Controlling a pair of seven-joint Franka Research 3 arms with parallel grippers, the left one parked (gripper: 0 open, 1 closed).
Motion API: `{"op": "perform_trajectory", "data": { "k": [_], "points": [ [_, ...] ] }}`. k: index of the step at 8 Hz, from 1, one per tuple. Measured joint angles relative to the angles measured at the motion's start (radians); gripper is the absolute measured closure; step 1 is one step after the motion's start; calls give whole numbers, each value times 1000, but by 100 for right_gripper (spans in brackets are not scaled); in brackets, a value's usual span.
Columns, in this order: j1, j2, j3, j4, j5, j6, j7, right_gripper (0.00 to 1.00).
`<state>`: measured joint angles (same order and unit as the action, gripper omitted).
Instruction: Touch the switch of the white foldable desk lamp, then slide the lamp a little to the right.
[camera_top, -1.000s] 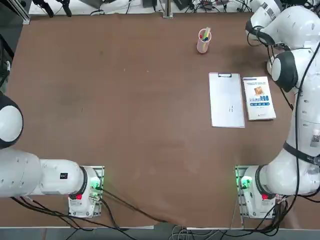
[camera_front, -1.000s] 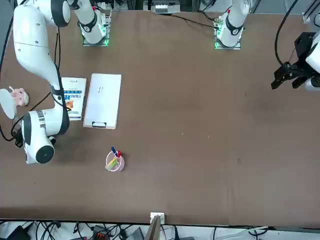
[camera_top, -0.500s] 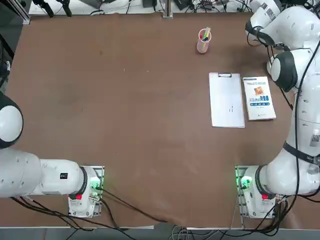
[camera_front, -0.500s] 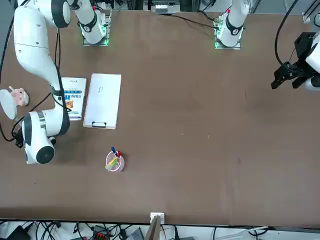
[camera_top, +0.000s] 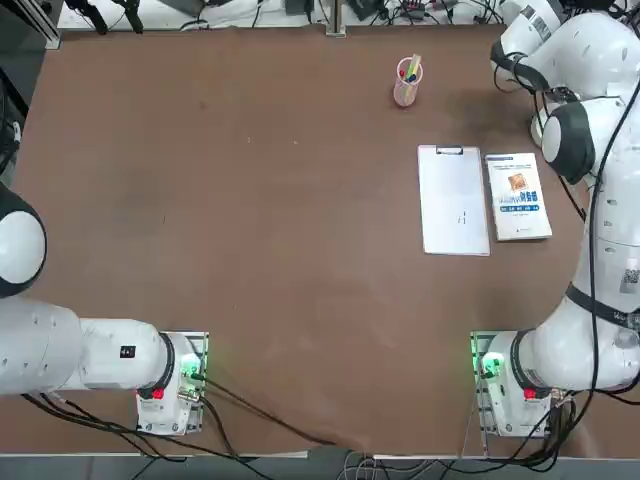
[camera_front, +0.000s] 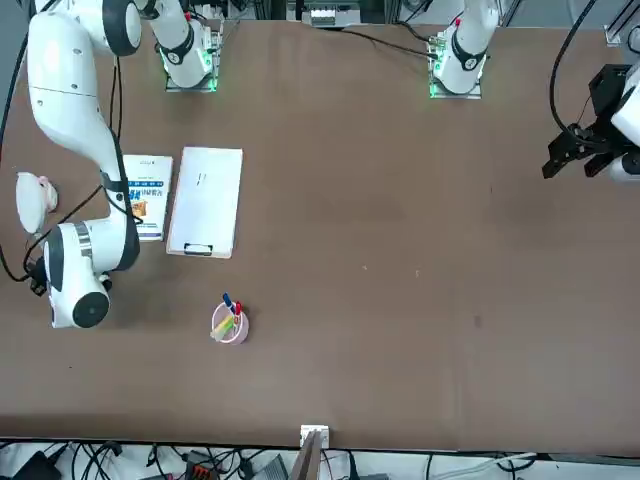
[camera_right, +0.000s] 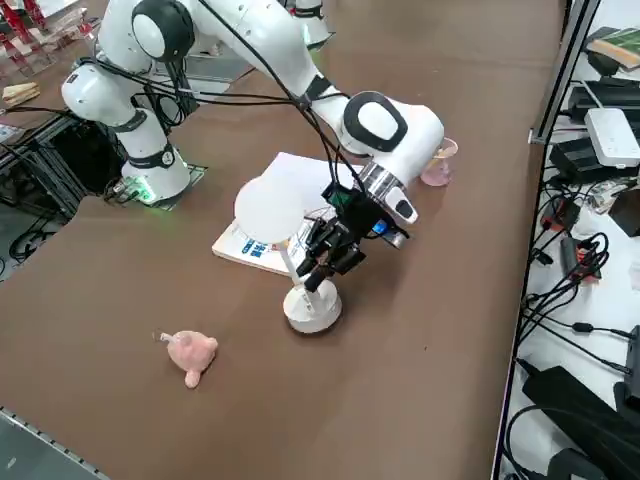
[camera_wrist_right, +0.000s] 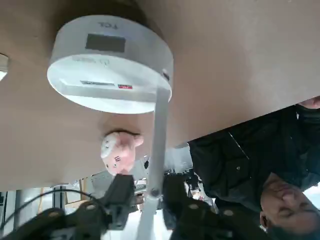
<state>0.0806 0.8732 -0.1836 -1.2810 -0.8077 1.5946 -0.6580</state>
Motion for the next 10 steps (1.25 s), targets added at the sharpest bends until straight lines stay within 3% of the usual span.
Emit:
{"op": "perform_trajectory", "data": {
  "k": [1,5,6,7,10],
  "points": [
    [0,0,0,0,0,0,0,37],
    [1,0,0,1,0,0,1,31],
    [1,0,0,1,0,0,2,23],
    [2,0,1,2,0,0,3,7],
    [16,0,6,31,0,1,3,2]
  ]
}}
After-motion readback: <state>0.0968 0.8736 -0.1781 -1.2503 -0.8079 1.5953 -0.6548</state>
